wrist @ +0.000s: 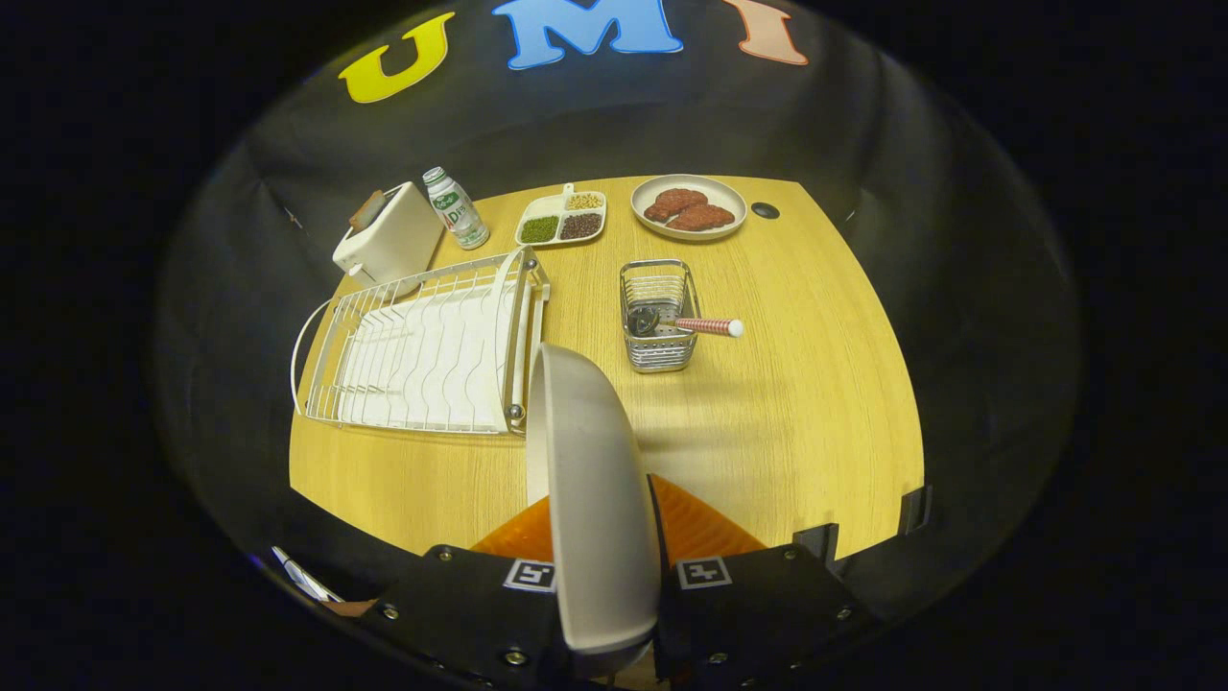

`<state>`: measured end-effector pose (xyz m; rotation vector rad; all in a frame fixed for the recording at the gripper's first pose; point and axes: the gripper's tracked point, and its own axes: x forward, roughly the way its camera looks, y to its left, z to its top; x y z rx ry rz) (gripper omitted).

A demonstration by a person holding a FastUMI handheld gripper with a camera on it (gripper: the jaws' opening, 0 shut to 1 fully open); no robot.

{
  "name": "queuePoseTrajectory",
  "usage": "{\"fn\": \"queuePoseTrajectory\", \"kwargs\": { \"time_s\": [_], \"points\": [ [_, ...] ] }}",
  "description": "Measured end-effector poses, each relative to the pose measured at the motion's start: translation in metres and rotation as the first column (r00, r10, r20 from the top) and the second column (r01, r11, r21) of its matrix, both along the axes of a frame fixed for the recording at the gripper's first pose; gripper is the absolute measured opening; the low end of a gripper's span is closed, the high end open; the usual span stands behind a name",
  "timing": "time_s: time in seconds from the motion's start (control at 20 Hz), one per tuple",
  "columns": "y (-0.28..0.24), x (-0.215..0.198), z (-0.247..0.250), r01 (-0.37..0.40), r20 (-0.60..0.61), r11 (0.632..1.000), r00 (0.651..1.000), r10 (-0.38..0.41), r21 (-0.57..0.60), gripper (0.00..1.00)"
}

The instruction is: Take the plate from the dish rack, then take the spoon from the basket and place it into the plate.

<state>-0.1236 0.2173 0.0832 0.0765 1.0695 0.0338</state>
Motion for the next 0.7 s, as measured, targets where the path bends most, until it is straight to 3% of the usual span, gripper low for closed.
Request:
{"fn": "queuePoseTrajectory", "kwargs": {
  "time_s": [0.7],
  "points": [
    [0.006, -0.006, -0.093, -0.007, -0.004, 0.971, 1.000, 0.008, 0.237, 0.30]
  ]
}}
